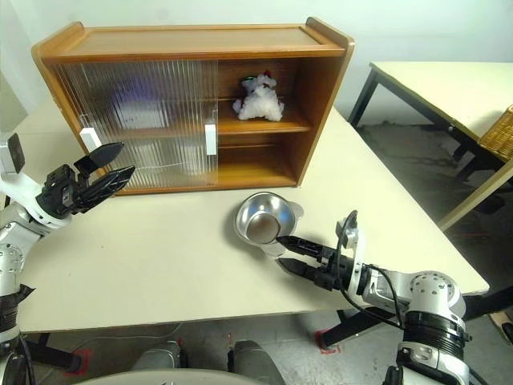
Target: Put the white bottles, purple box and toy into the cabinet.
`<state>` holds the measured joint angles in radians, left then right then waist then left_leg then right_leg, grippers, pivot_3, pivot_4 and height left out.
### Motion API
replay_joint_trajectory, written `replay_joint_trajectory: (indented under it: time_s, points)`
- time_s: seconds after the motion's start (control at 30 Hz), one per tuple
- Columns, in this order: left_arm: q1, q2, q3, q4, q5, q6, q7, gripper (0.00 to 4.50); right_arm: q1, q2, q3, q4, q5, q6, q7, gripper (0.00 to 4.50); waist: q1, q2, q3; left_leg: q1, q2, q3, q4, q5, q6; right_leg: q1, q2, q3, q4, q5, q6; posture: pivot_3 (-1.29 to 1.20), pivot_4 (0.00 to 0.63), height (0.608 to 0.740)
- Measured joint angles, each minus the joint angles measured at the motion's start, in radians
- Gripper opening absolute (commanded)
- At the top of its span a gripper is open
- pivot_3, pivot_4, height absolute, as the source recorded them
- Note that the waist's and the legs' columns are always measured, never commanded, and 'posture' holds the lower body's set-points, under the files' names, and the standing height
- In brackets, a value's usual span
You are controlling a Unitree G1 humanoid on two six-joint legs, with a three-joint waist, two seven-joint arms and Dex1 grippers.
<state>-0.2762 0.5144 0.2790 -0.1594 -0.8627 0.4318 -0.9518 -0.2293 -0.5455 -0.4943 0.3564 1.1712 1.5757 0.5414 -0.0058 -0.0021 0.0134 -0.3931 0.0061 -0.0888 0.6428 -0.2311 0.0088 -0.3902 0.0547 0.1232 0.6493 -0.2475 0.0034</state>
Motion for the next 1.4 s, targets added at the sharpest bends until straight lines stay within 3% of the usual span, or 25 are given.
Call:
replay_joint_trajectory:
  time_s: [0.5, 0.63, 0.9, 0.93, 1.4]
  points:
    - [0.0, 0.007, 0.005, -0.017, 0.0, 0.003, 0.011, 4.5, -0.06, 0.031, 0.0, 0.042, -0.049, -0.001, 0.008, 4.46, 0.005, 0.0, 0.0, 0.0, 0.0, -0.001, 0.0, 0.0, 0.001, 0.0, 0.0, 0.0, 0.0, 0.0, 0.0, 0.02, 0.018, 0.74]
    - [-0.002, 0.007, 0.005, -0.017, 0.0, 0.003, 0.011, 4.5, -0.065, 0.031, 0.0, 0.051, -0.058, -0.003, 0.017, 3.36, 0.005, 0.0, 0.0, 0.0, 0.0, -0.001, 0.0, 0.0, 0.001, 0.001, 0.0, 0.0, 0.0, 0.0, 0.0, 0.02, 0.017, 0.74]
    - [-0.008, 0.008, 0.005, -0.017, 0.0, 0.003, 0.011, 4.5, -0.069, 0.037, 0.0, 0.066, -0.089, -0.009, 0.025, 0.2, 0.005, 0.0, 0.0, 0.001, 0.0, -0.001, 0.0, 0.001, 0.001, 0.001, 0.0, 0.0, 0.0, 0.0, 0.0, 0.02, 0.018, 0.74]
    - [-0.008, 0.01, 0.005, -0.017, 0.0, 0.004, 0.011, 4.5, -0.074, 0.039, -0.002, 0.068, -0.088, -0.012, 0.037, 0.05, 0.004, 0.0, 0.0, 0.001, 0.0, -0.001, 0.0, 0.001, 0.001, 0.001, 0.0, 0.0, 0.0, 0.001, 0.001, 0.02, 0.018, 0.74]
    - [-0.019, 0.013, 0.009, -0.004, 0.004, 0.003, -0.001, 4.5, -0.137, 0.041, -0.031, 0.096, -0.122, -0.023, 0.055, 0.05, 0.004, -0.001, -0.001, 0.004, 0.0, -0.001, 0.001, 0.001, 0.002, 0.003, 0.001, -0.001, 0.0, 0.002, 0.0, -0.01, 0.0, 0.74]
